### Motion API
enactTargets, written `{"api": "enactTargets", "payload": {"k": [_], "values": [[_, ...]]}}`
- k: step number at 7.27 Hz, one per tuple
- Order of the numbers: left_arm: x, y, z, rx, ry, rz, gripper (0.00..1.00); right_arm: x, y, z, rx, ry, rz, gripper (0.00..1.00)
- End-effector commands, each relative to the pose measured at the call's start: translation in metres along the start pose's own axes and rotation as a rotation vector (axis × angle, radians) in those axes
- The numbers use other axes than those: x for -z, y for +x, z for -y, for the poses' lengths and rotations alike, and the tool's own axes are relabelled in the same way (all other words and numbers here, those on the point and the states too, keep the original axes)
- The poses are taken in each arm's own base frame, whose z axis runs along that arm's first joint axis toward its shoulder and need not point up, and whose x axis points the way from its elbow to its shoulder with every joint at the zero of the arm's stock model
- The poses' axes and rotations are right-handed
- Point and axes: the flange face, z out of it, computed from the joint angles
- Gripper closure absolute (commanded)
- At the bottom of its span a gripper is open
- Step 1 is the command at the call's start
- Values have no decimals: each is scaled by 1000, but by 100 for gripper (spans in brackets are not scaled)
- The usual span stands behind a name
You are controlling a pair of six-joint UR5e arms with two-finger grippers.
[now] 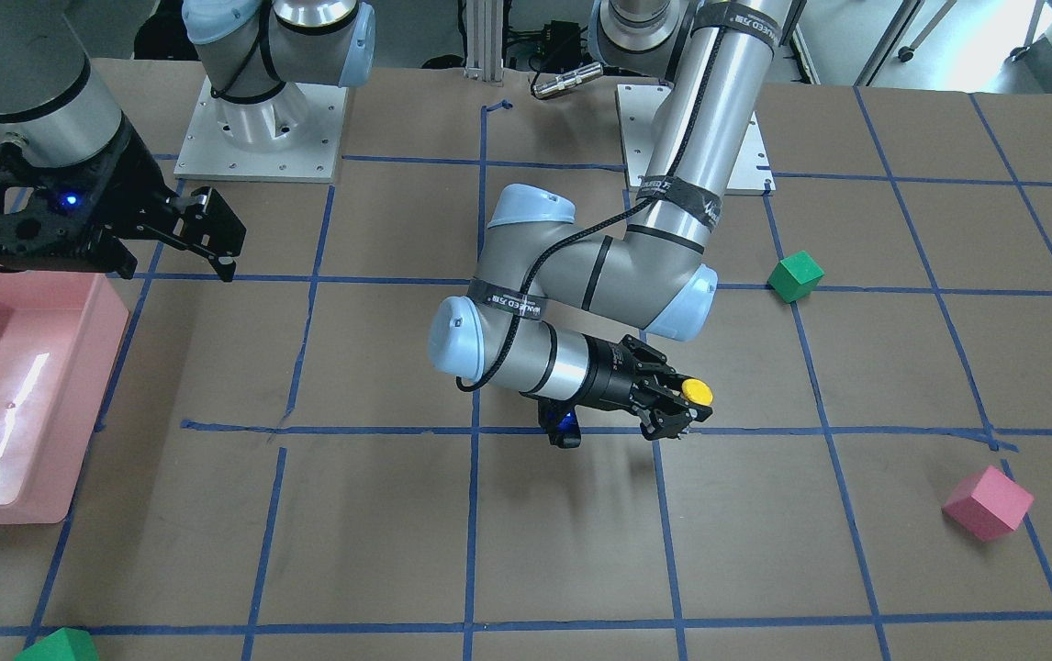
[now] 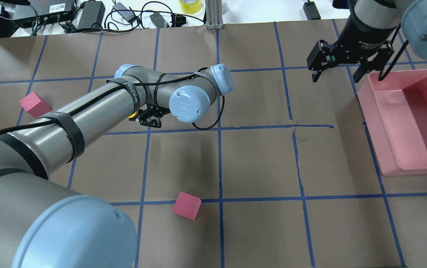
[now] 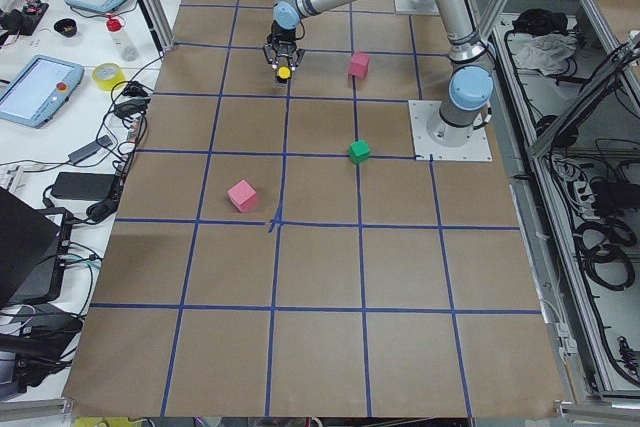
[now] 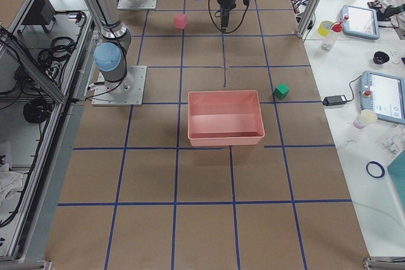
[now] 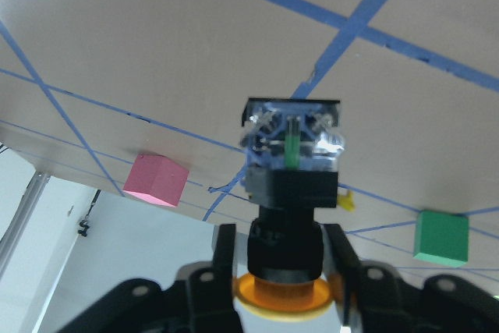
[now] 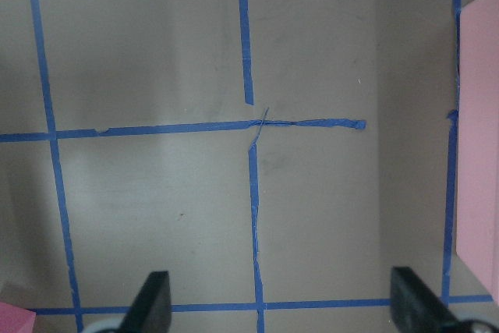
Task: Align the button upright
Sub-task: 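Rotate the left wrist to turn the held button cap-down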
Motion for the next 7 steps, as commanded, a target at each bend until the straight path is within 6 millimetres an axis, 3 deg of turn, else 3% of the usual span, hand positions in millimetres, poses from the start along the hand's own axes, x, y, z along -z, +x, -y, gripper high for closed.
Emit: {"api": "enactTargets", "payload": {"k": [1, 7], "values": [[-8, 3, 2, -205, -87, 85, 100, 0, 1, 0, -1, 1, 0, 0], [-25, -6, 47, -178, -171, 202, 100, 2, 0, 0, 1, 4, 1, 0]]}}
